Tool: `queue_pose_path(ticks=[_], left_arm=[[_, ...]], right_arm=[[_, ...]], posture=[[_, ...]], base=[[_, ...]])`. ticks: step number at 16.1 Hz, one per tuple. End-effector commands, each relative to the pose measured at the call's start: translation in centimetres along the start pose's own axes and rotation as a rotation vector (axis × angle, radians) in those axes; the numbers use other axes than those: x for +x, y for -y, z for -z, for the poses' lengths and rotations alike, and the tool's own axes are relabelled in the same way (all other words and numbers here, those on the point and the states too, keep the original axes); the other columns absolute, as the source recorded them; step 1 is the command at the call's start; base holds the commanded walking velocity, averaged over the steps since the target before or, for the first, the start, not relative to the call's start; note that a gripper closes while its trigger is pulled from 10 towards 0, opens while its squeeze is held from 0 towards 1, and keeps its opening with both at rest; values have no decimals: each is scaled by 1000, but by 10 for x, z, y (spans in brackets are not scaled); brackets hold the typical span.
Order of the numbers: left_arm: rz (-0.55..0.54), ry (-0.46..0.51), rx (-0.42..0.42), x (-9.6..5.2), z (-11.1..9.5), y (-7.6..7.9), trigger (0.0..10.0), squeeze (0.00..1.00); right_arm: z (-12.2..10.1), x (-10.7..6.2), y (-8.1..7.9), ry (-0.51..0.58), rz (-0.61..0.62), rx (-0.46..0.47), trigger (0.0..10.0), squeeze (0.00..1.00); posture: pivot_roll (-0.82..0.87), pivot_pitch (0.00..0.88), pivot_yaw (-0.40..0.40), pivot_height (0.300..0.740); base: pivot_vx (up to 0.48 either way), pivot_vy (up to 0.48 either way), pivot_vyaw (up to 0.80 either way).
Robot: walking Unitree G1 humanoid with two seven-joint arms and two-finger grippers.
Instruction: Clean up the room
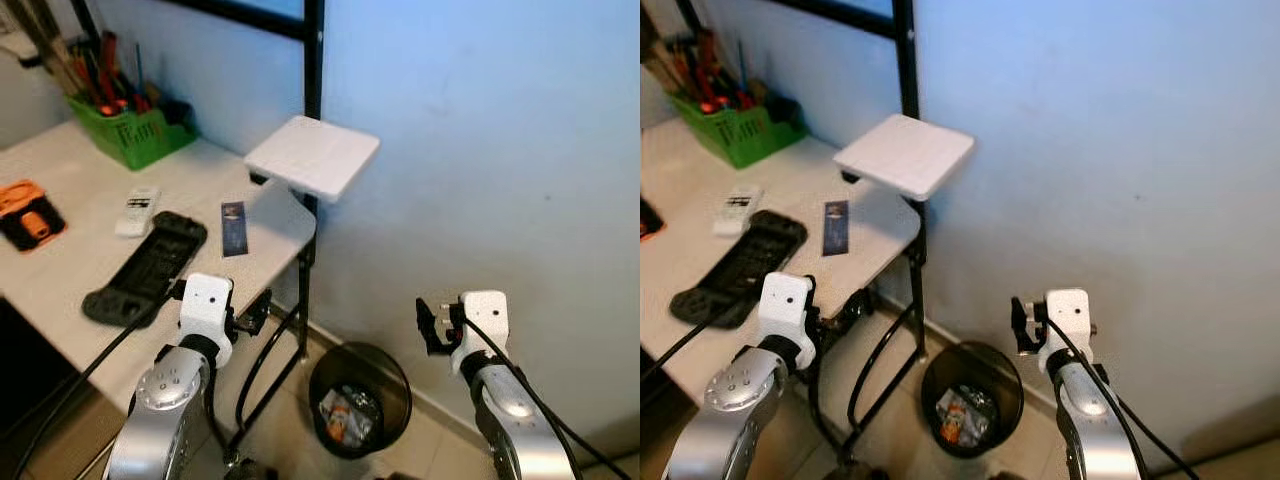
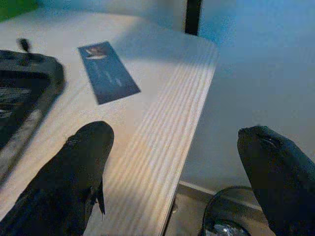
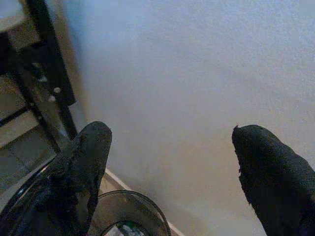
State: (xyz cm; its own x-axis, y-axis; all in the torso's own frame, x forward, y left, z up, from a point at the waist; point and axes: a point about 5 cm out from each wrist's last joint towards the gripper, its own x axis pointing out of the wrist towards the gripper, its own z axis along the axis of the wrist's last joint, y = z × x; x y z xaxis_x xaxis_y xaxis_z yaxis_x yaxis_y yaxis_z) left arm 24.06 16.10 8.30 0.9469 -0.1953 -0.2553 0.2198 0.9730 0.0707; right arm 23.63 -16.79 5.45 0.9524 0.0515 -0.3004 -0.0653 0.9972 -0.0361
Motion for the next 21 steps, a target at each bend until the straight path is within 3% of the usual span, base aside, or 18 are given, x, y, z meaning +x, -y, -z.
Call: queue_pose_path(ticks=[1,4,13,16,21], left_arm=[[-14,22,0,0,-6,-4,10000,0],[-7,32,-20,1,-8,-4,10000,0],[49,-11,-23,-1,2,5,10000,0],[13,-3,-14,-4,2,0,10000,0],[6,5,23,-6,-1,-6,10000,0]], right_arm=[[-4,2,-1,8,-6,15,10000,0],[-8,5,-4,19,-19,11,10000,0],[-8,1,1,6,-17,5,10000,0],[-5,-3,6,4,6,5,10000,0],[-4,-7,3,11,13,9,10000,0]], posture=[[56,0,1,740],[75,0,-16,740],[59,0,-28,740],[58,0,-25,740],[61,0,-14,740]], base=[[0,0,0],[0,0,-800],[0,0,-178],[0,0,0],[0,0,-800]])
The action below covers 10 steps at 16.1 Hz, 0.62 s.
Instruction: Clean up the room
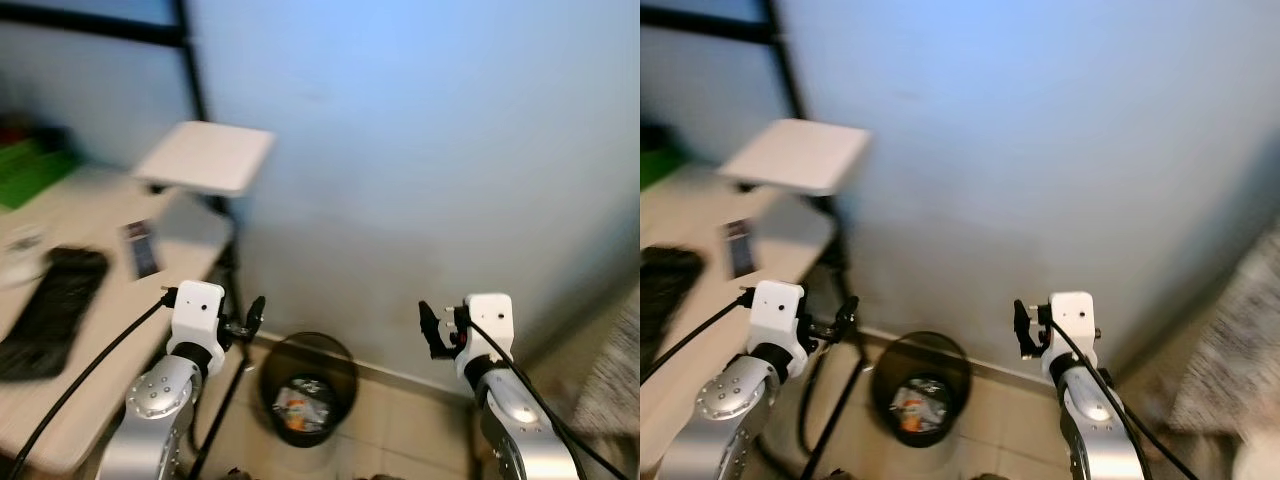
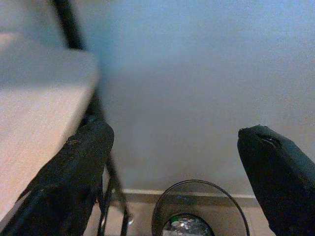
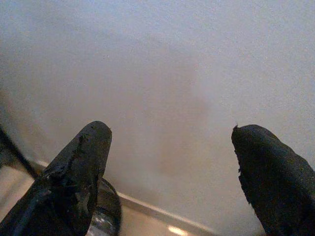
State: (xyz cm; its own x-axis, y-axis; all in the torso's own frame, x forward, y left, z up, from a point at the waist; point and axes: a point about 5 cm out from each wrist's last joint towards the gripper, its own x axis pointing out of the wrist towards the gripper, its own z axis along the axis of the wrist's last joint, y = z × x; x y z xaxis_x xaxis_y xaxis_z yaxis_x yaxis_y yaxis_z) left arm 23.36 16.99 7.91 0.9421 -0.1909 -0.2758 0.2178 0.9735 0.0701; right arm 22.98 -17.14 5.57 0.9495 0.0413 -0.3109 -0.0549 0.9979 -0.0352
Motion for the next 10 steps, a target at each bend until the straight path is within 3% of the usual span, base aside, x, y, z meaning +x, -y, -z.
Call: queue_pose_path(ticks=[1,8,10], left_arm=[[7,27,27,1,-8,0,10000,0],[15,18,3,1,-6,3,10000,0],[29,4,-37,1,-5,4,10000,0]], right_arm=[[-5,-1,1,21,11,5,10000,0],[-3,-7,7,15,50,1,10000,0],[-3,-8,7,8,53,-3,10000,0]], posture=[[61,0,-13,740],[35,0,2,740],[35,0,-2,740]], base=[[0,0,-800],[0,0,-800],[0,0,-800]])
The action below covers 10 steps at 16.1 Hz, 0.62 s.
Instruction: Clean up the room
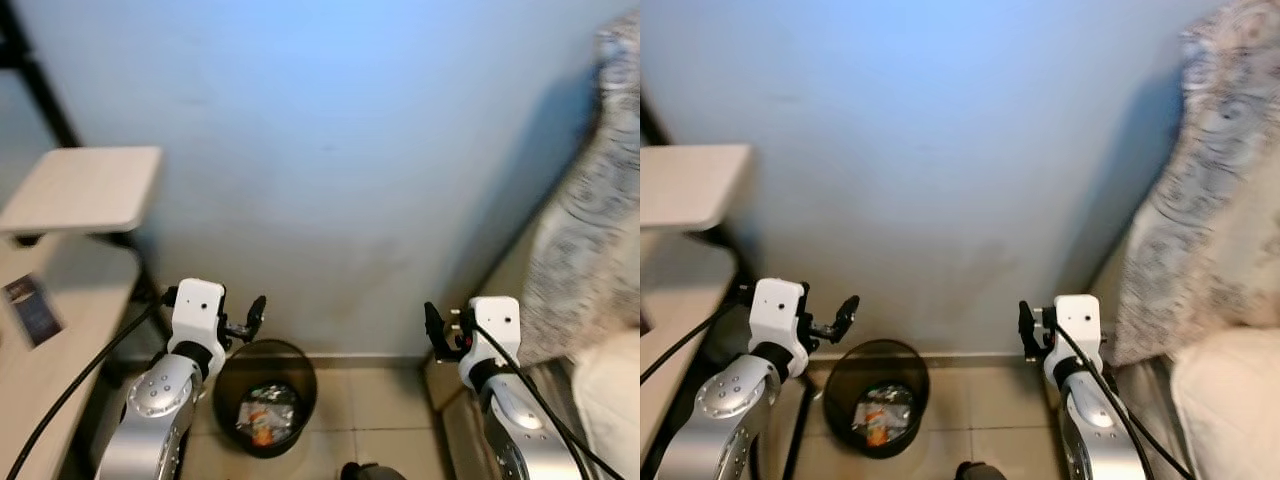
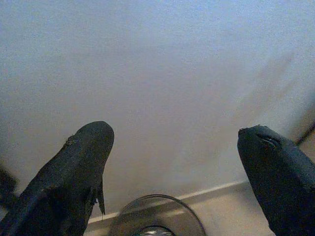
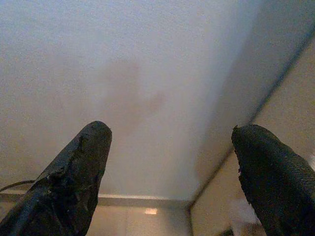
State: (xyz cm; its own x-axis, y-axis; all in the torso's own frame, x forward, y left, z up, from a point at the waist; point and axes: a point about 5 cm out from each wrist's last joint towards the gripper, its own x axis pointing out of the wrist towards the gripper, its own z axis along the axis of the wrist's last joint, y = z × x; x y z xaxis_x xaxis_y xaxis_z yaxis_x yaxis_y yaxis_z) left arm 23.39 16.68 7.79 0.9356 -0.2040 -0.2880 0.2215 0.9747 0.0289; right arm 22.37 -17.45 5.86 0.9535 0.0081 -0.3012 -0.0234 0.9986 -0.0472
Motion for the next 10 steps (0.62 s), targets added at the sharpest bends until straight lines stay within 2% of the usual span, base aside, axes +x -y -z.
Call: queue_pose_path(ticks=[1,2,3,4,5,10], left_arm=[[3,10,-45,-1,-5,0,10000,0],[8,16,-62,-2,-6,1,10000,0],[6,16,-56,-3,-6,1,10000,0],[-2,21,-34,-3,-7,0,10000,0],[-25,36,24,-3,-9,-2,10000,0],[2,23,59,-4,-8,-1,10000,0]], right_arm=[[-2,-2,3,-5,16,0,10000,0],[-1,-1,3,-8,15,1,10000,0],[-1,-1,3,-11,14,2,10000,0],[0,-1,2,-14,11,2,10000,0],[-1,-1,2,-15,9,1,10000,0],[1,-2,2,-23,15,-1,10000,0]], posture=[[38,0,-6,740],[43,0,-10,740],[44,0,-11,740],[46,0,-12,740],[46,0,-13,740],[43,0,-4,740]], base=[[0,0,-800],[0,0,-800],[0,0,0],[0,0,0],[0,0,0],[0,0,-800]])
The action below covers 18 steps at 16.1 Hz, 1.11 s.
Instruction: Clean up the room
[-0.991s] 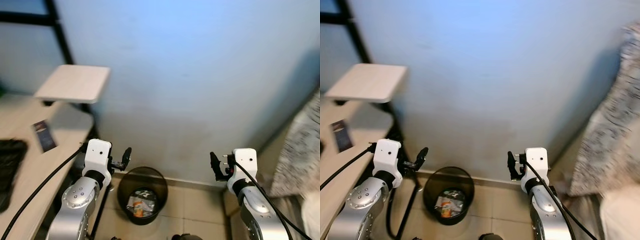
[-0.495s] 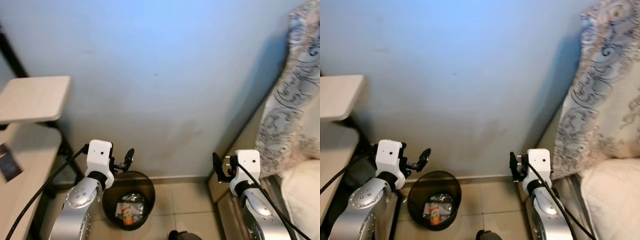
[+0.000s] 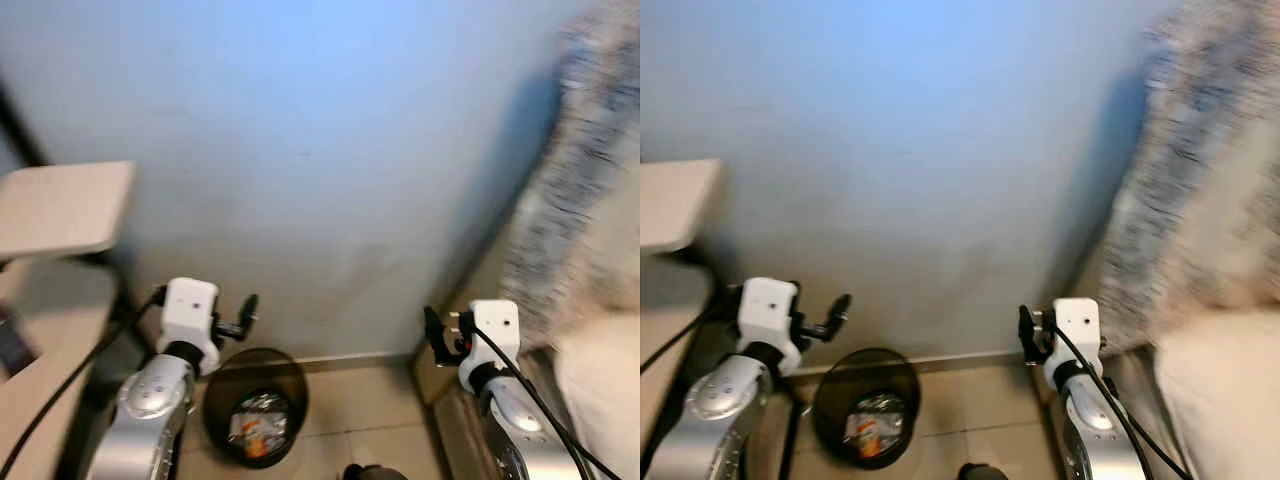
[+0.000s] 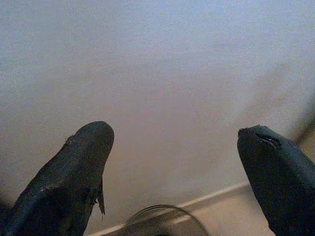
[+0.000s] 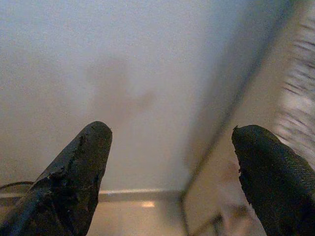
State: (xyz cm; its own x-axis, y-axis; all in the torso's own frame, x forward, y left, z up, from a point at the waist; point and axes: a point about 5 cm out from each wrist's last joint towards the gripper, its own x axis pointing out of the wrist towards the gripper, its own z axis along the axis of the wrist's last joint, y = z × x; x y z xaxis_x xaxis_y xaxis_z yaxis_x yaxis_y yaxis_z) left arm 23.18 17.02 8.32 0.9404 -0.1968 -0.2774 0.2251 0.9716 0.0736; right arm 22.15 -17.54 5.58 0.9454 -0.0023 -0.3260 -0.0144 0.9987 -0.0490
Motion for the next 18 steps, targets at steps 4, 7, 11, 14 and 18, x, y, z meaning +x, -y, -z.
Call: queue_pose_path(ticks=[4,7,11,14,18], left_arm=[[32,16,17,0,-4,4,10000,0],[8,-2,26,-2,-1,-3,10000,0],[8,-2,30,-2,-1,-3,10000,0],[14,-3,30,-2,-1,-2,10000,0],[10,-8,33,-3,1,-2,10000,0]], right_arm=[[0,0,1,-4,7,7,10000,0],[3,-1,1,-13,12,16,10000,0],[4,-1,1,-19,15,12,10000,0],[3,0,2,-20,13,6,10000,0],[3,2,1,-25,5,0,10000,0]], posture=[[45,0,8,740],[50,0,15,740],[45,0,16,740],[52,0,9,740],[56,0,-1,740]], base=[[0,0,-800],[0,0,-267],[0,0,-600],[0,0,-800],[0,0,-200]])
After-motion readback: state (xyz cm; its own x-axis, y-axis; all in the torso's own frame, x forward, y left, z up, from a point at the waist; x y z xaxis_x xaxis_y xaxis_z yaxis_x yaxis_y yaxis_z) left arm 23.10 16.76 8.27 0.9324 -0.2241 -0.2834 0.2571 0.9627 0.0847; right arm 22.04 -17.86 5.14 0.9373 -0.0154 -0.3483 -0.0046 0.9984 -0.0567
